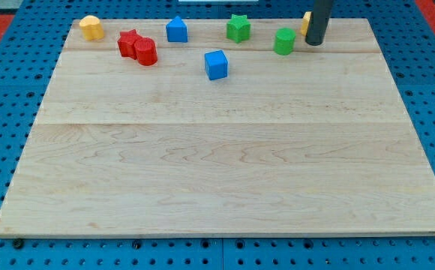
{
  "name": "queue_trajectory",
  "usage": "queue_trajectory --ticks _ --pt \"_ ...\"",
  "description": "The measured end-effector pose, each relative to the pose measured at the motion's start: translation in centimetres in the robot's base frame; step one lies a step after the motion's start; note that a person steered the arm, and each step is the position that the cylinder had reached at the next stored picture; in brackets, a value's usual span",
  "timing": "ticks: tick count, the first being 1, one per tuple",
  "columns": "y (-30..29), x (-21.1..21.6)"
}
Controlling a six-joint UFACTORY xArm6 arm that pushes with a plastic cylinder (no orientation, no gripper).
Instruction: Place the green blocks at the top right of the blue cube
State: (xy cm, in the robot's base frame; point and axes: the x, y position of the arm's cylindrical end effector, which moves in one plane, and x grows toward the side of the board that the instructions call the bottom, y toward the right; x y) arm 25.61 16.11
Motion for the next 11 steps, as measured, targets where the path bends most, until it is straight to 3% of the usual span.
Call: queue_trajectory --ticks 2,3,4,5,11 --pt "-5.5 -2.7" --pt "-8.2 -6.4" --pt "-13.4 -6.2" --pt "-14.7 -6.2" --pt "-7.0 -5.6"
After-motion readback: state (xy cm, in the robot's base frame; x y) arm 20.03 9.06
